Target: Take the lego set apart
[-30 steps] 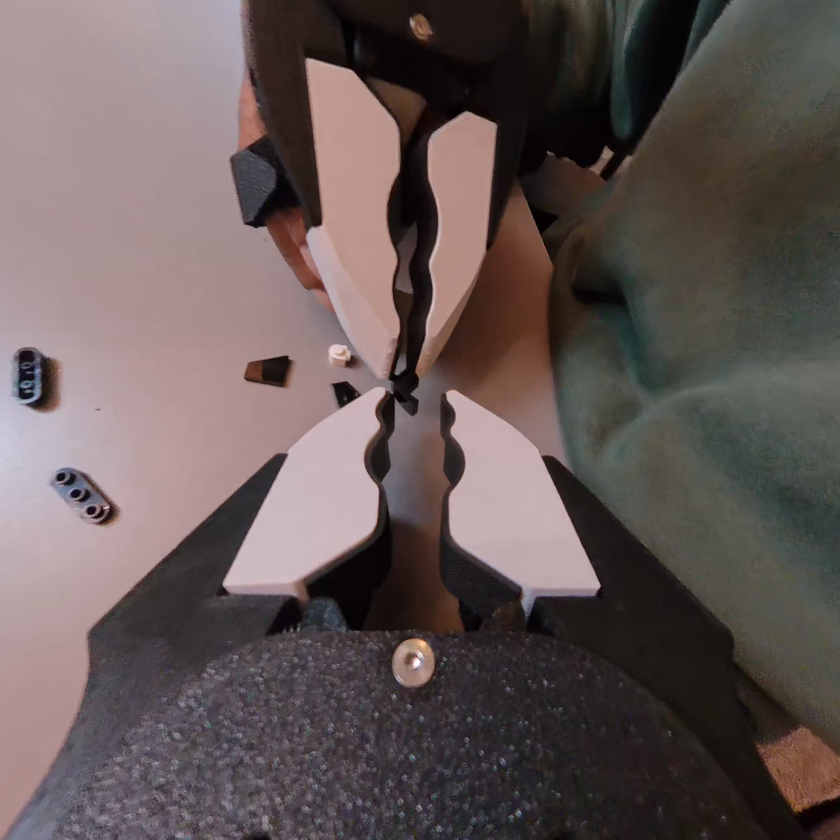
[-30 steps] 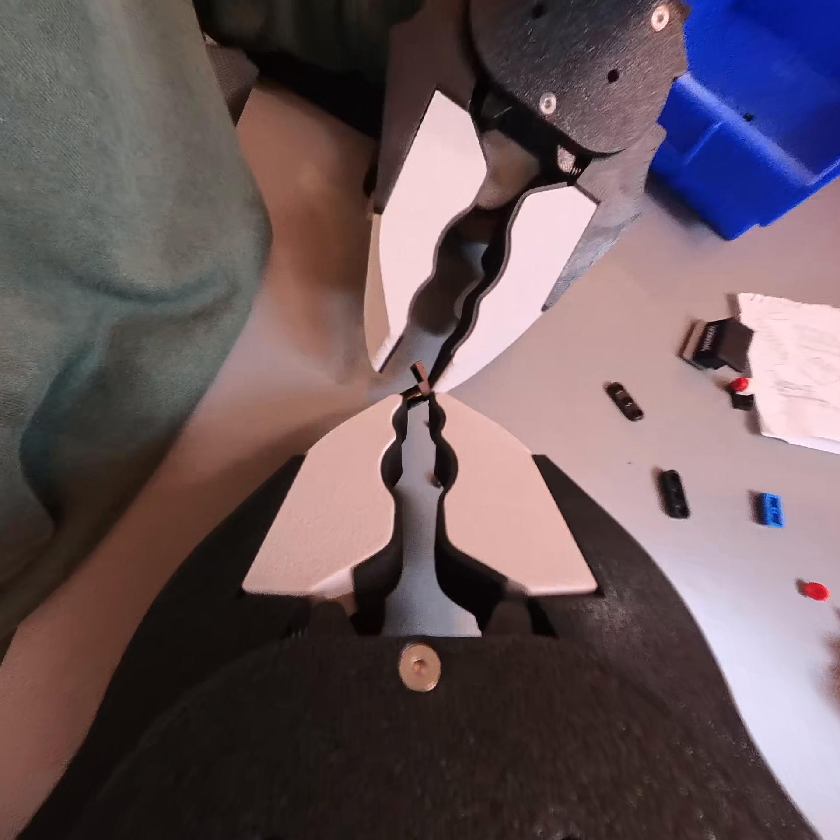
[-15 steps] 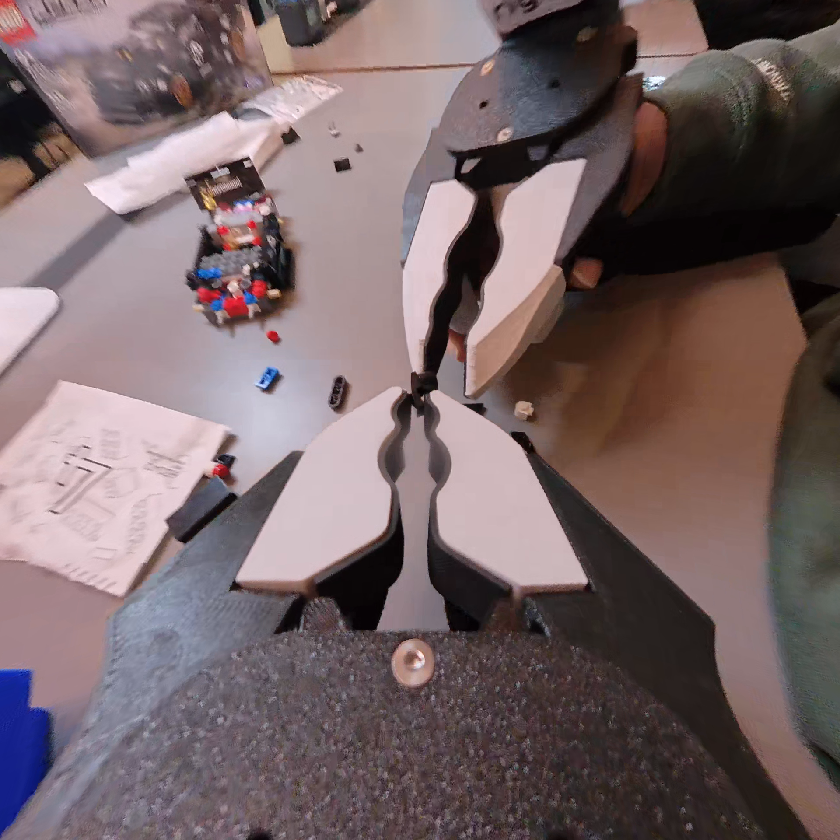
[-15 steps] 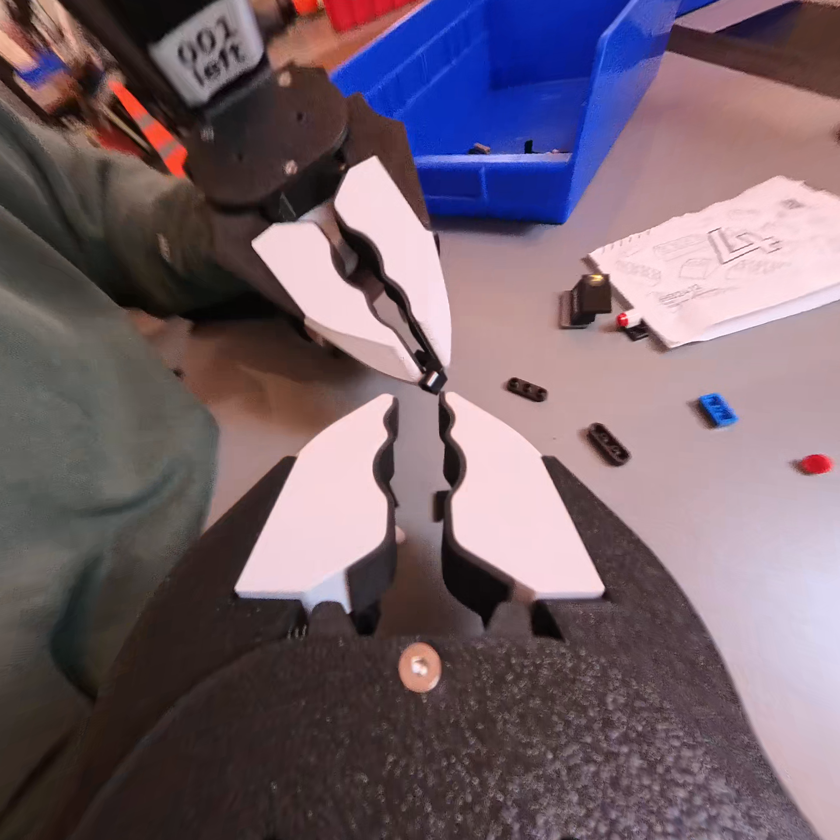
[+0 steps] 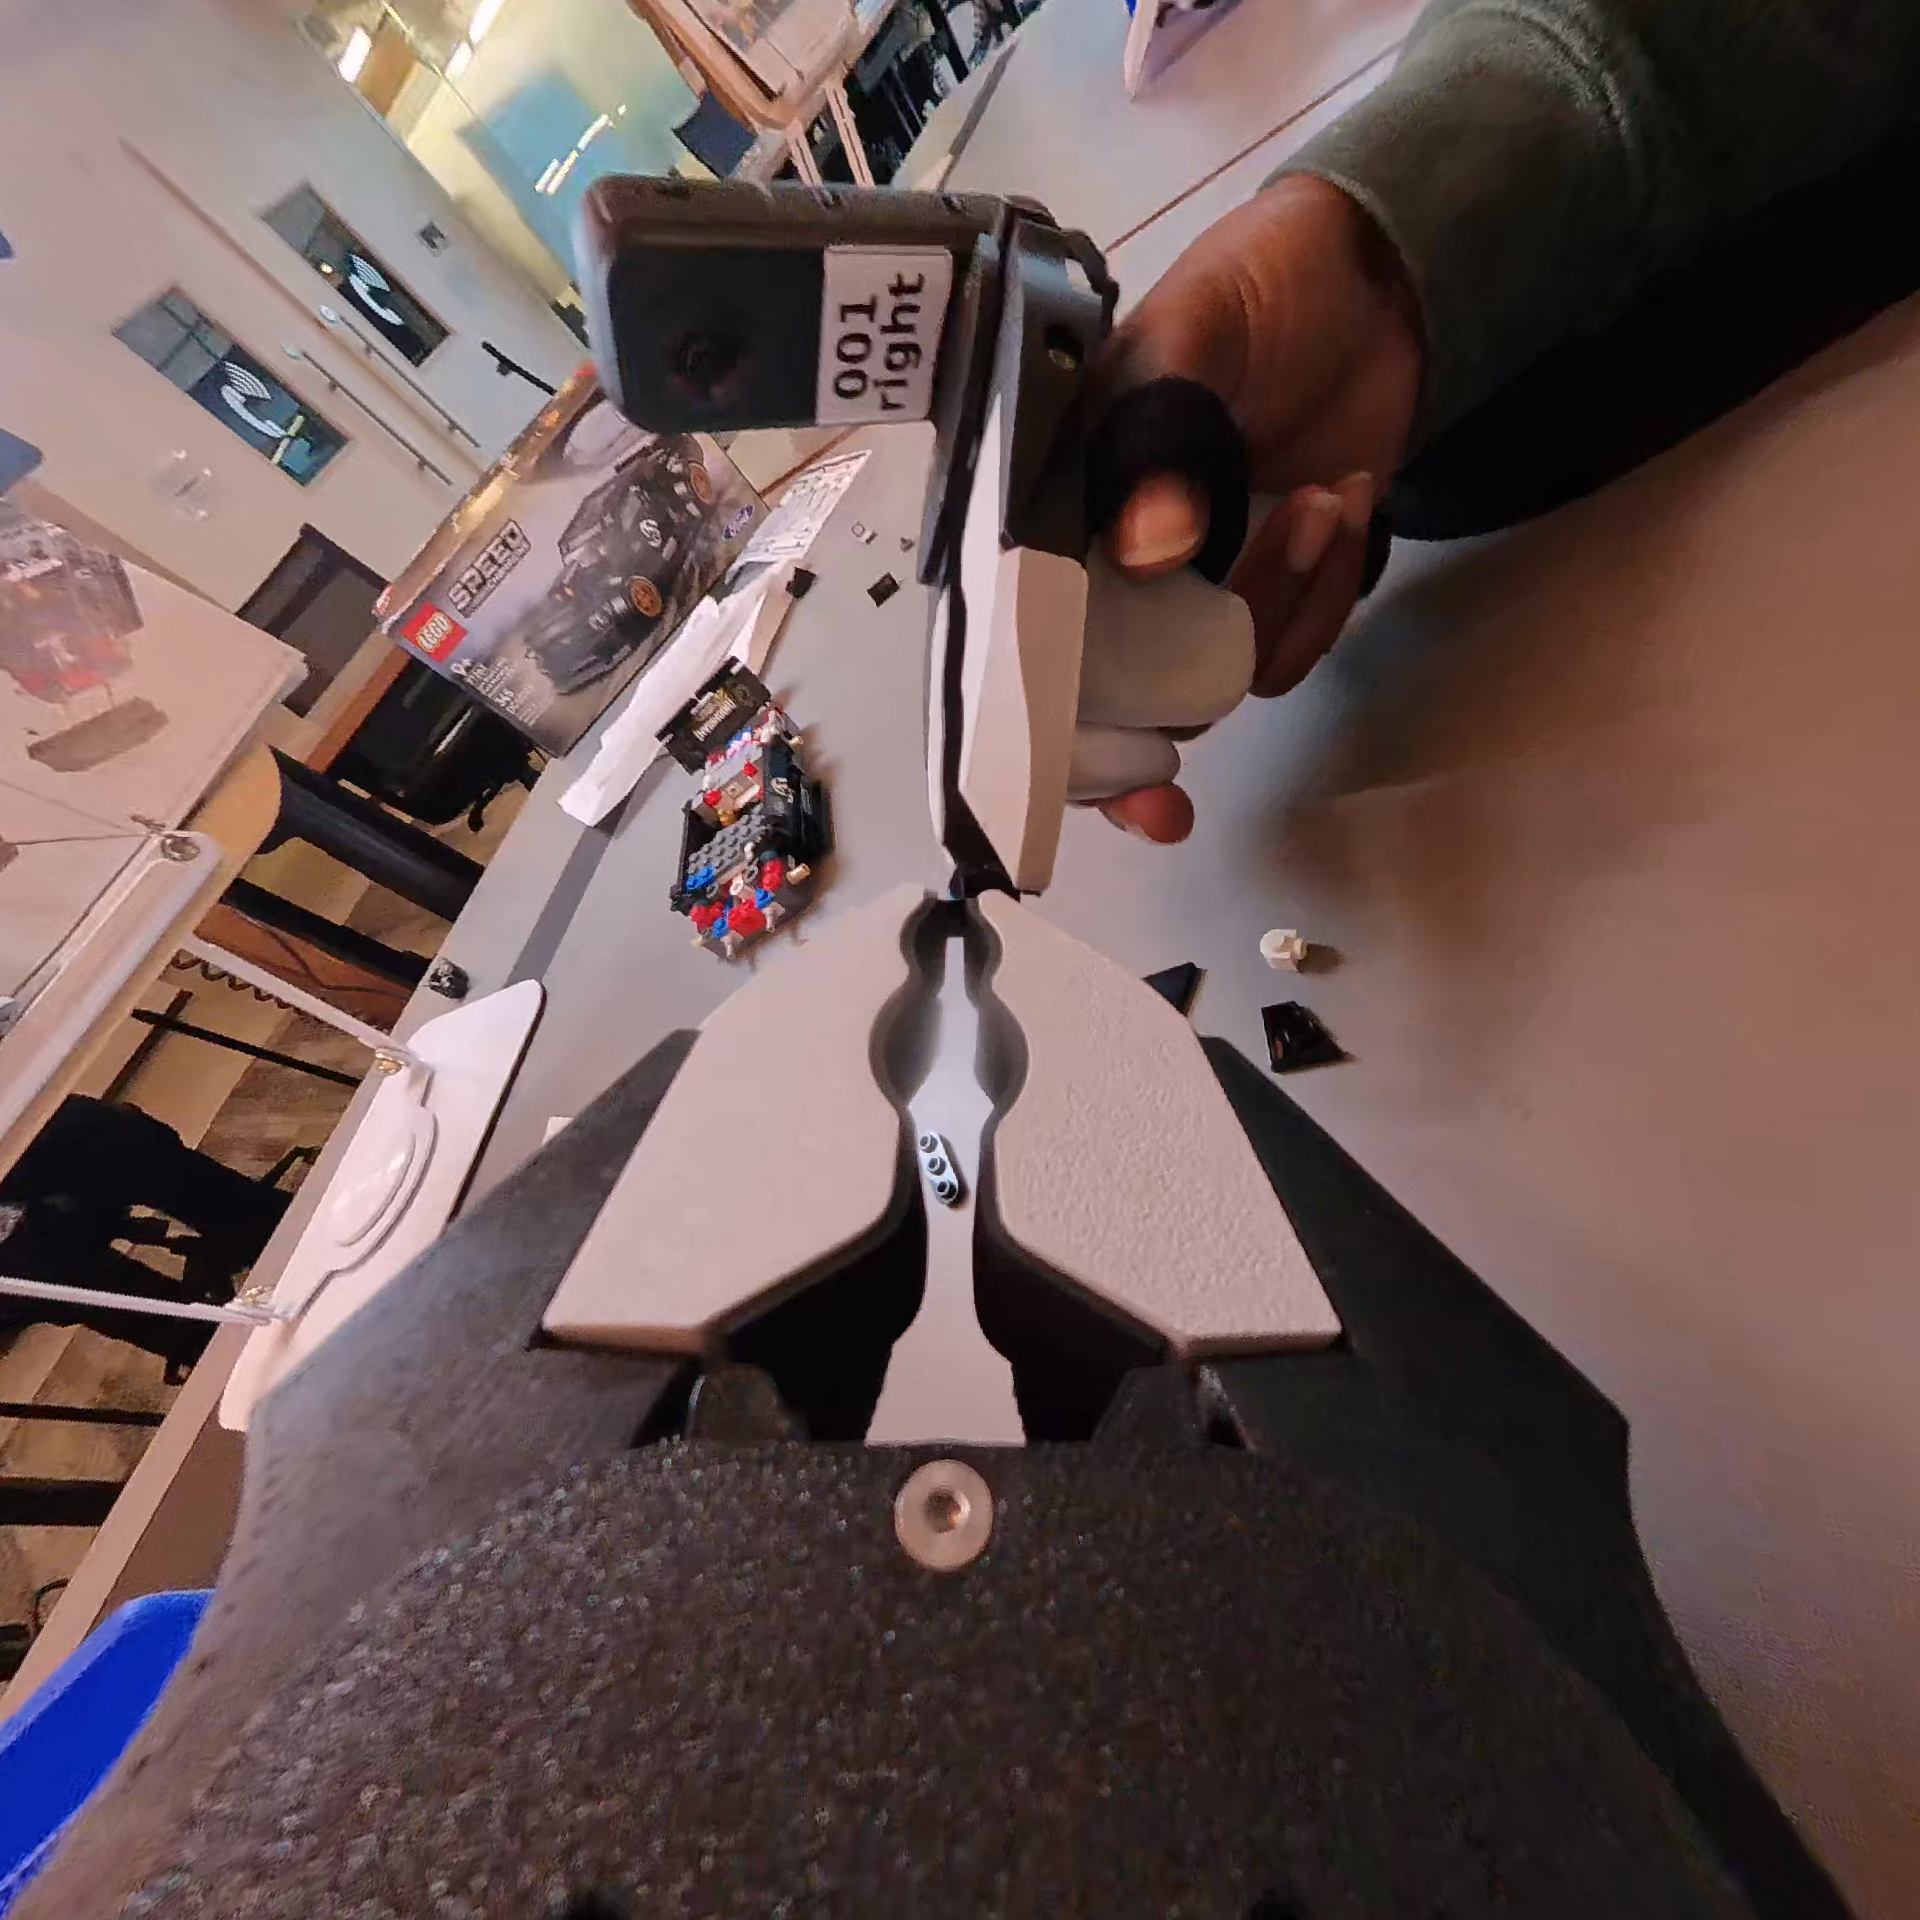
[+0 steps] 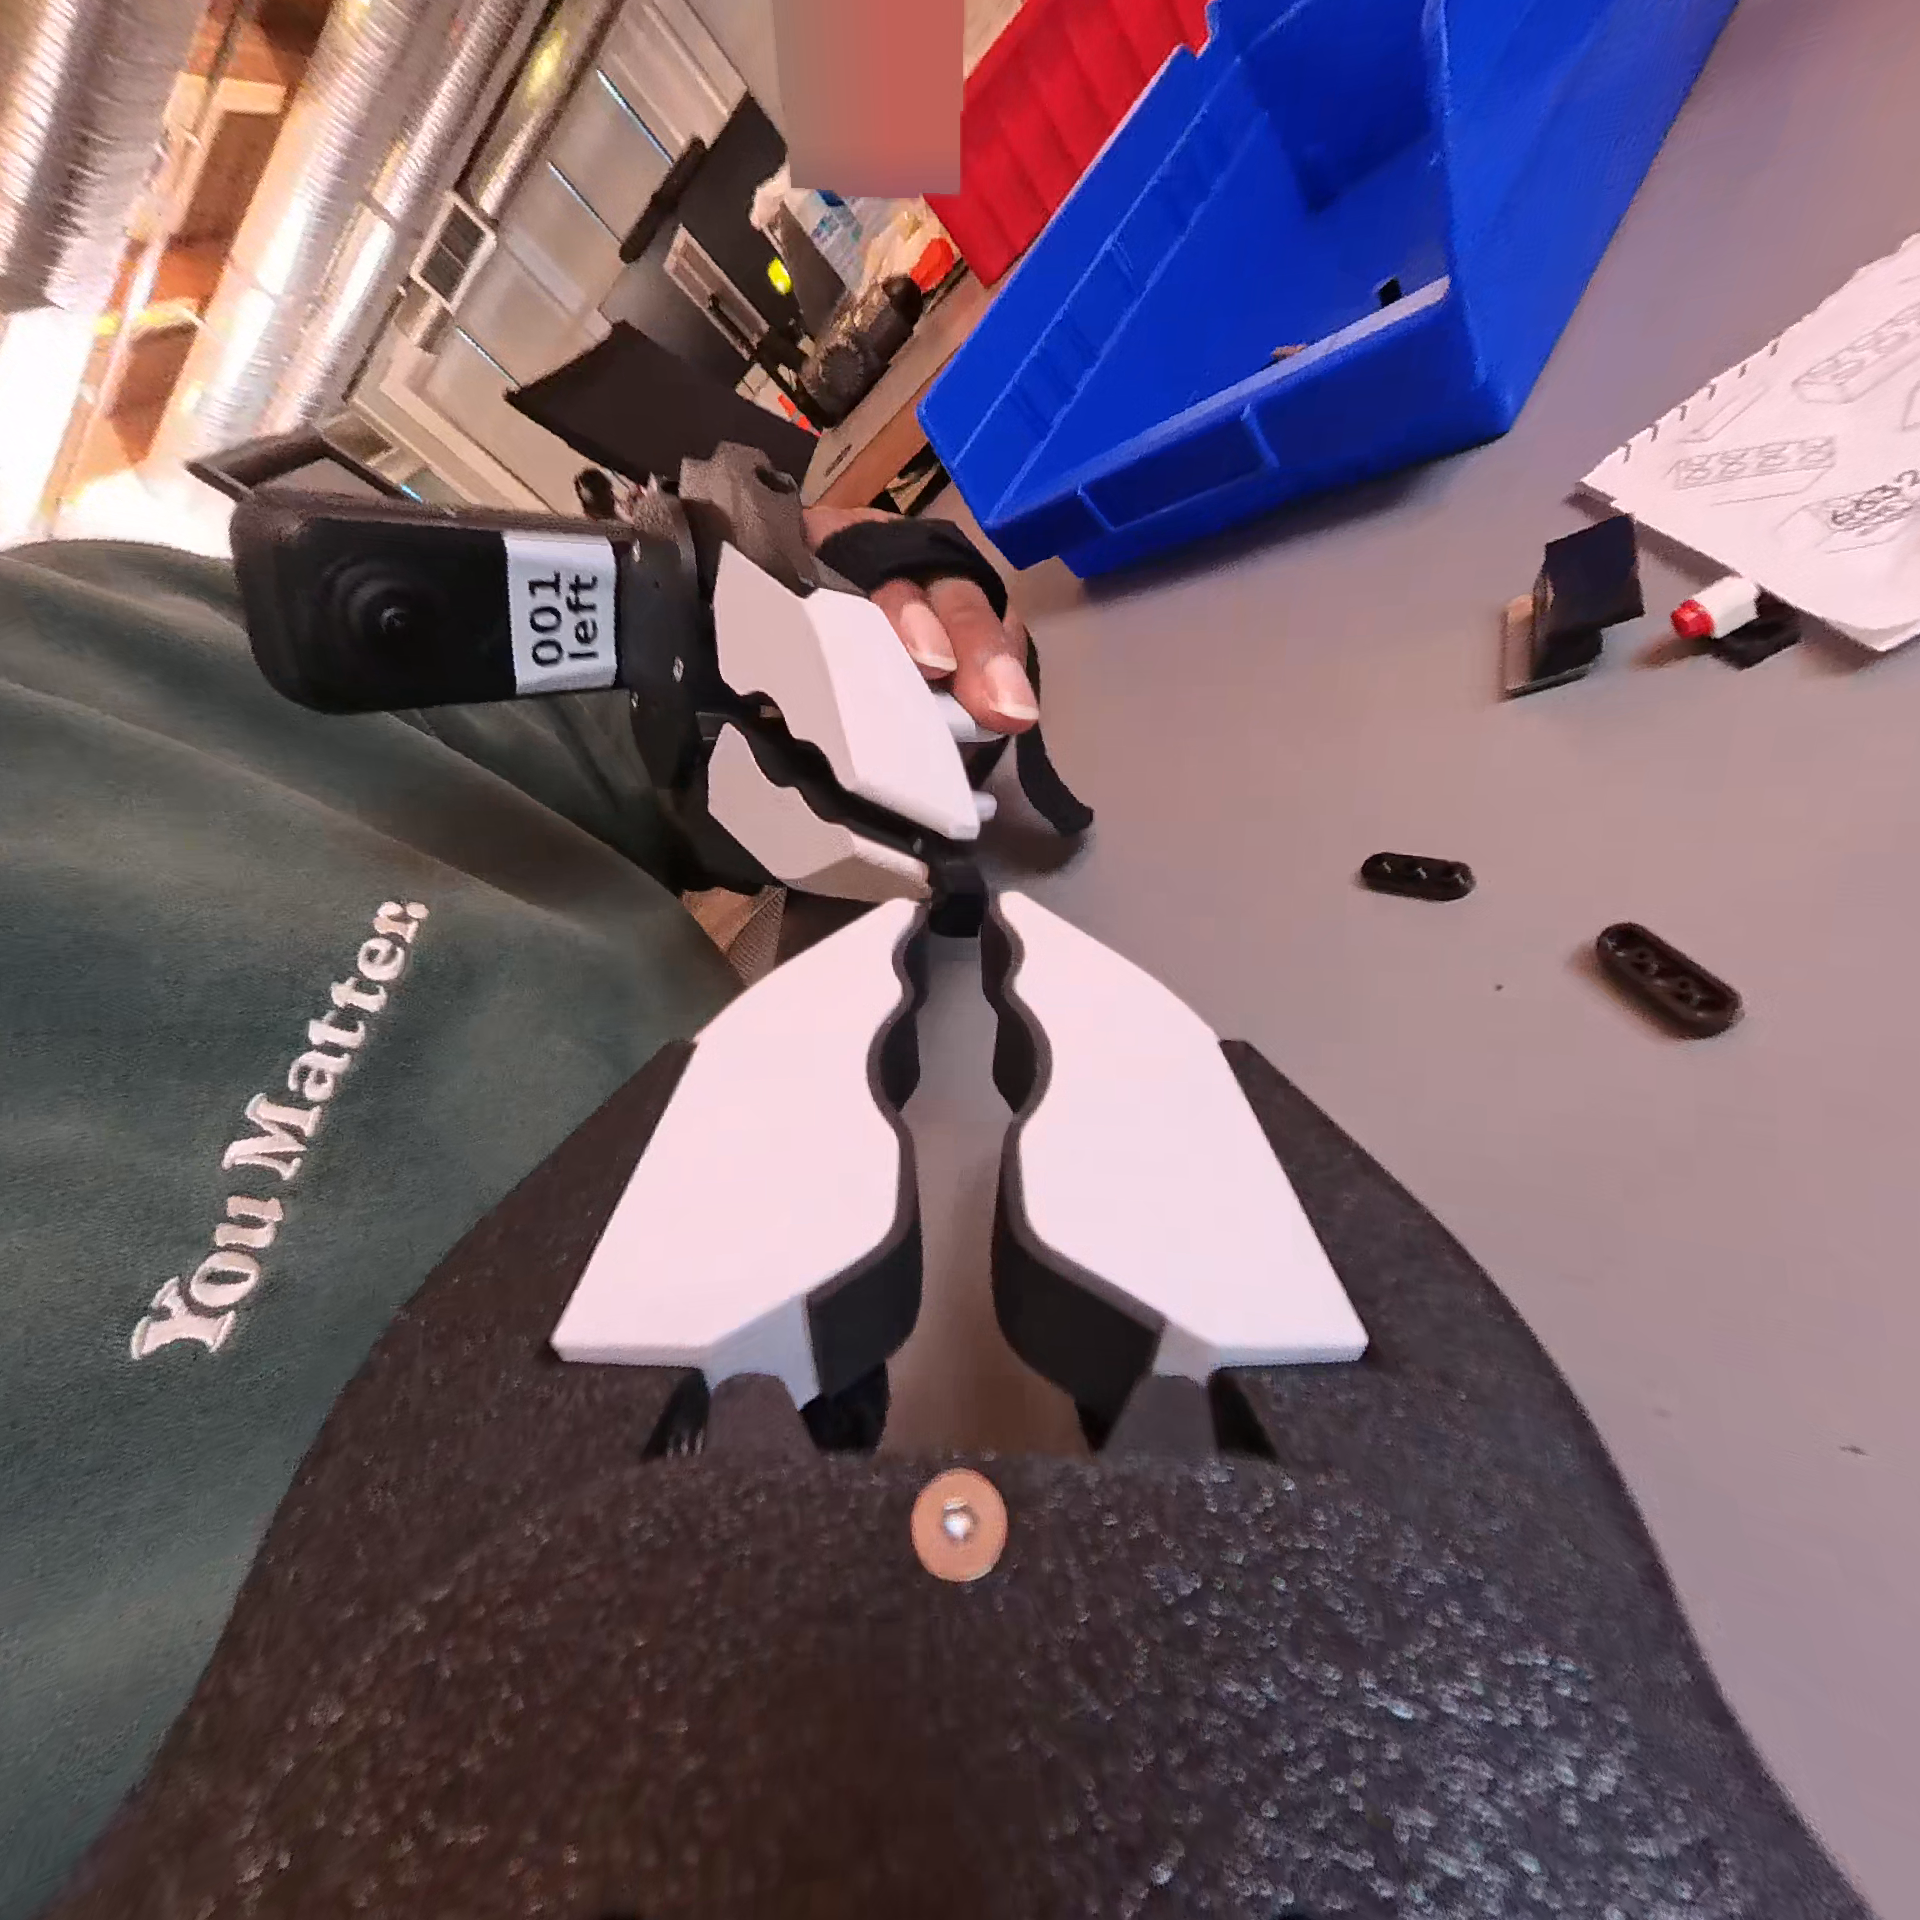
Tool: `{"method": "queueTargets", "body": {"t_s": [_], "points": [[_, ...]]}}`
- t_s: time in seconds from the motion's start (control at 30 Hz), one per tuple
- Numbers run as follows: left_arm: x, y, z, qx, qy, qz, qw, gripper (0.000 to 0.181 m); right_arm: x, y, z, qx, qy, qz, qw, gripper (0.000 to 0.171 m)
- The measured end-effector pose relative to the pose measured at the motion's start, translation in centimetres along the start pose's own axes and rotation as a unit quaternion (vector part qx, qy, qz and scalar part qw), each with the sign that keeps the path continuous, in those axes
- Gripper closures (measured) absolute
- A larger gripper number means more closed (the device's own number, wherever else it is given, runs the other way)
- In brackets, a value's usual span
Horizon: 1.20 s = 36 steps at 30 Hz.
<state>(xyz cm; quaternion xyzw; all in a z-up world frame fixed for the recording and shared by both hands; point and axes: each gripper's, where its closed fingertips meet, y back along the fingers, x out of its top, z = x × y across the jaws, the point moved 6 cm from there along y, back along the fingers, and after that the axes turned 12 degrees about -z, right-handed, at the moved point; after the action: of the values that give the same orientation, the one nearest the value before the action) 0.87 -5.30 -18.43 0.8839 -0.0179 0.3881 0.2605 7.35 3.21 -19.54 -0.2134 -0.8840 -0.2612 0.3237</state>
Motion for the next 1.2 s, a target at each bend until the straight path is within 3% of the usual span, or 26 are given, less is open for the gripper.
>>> {"method": "queueTargets", "body": {"t_s": [0.07, 0.13, 0.23, 0.27, 0.37, 0.43, 0.63, 0.8, 0.87, 1.0, 1.2], "points": [[-0.2, -0.1, 0.2, 0.003, -0.015, -0.009, 1.000, 0.178, -0.4, -0.2, 0.0, -0.013, 0.012, -0.023, 1.000, 0.161], [-0.6, 0.6, -2.1, 0.065, 0.030, -0.007, 0.997, 0.177, -1.7, -1.2, -0.1, -0.016, 0.023, -0.076, 0.997, 0.162], [-1.4, 1.2, -3.9, 0.042, 0.107, 0.000, 0.993, 0.177, -2.0, -2.3, -0.3, -0.040, 0.036, -0.086, 0.995, 0.162], [-1.8, 1.0, -3.8, 0.029, 0.116, -0.009, 0.993, 0.178, -1.6, -1.9, 0.1, -0.079, 0.054, -0.089, 0.991, 0.162], [-4.4, -0.5, -2.6, -0.106, 0.188, -0.099, 0.971, 0.178, -2.1, -0.9, 1.8, -0.219, 0.130, -0.160, 0.954, 0.161], [-5.2, -1.1, -1.7, -0.156, 0.203, -0.125, 0.959, 0.178, -2.7, -0.6, 2.3, -0.260, 0.151, -0.181, 0.936, 0.161], [-4.8, -2.2, 0.9, -0.227, 0.188, -0.138, 0.945, 0.162, -2.8, -0.8, 2.5, -0.284, 0.194, -0.186, 0.920, 0.145], [-4.1, -2.4, 1.8, -0.243, 0.164, -0.118, 0.949, 0.149, -2.7, -1.6, 2.1, -0.285, 0.236, -0.179, 0.912, 0.143], [-4.4, -2.2, 0.7, -0.211, 0.169, -0.122, 0.955, 0.151, -2.4, -1.5, 1.7, -0.281, 0.251, -0.159, 0.912, 0.140], [-5.6, -1.7, -2.0, -0.159, 0.231, -0.126, 0.952, 0.155, -1.5, -0.8, 1.7, -0.262, 0.224, -0.128, 0.930, 0.118], [-9.6, -2.0, -5.0, -0.062, 0.329, -0.197, 0.922, 0.150, 1.7, -0.2, 4.3, -0.304, 0.224, -0.117, 0.919, 0.131]]}}
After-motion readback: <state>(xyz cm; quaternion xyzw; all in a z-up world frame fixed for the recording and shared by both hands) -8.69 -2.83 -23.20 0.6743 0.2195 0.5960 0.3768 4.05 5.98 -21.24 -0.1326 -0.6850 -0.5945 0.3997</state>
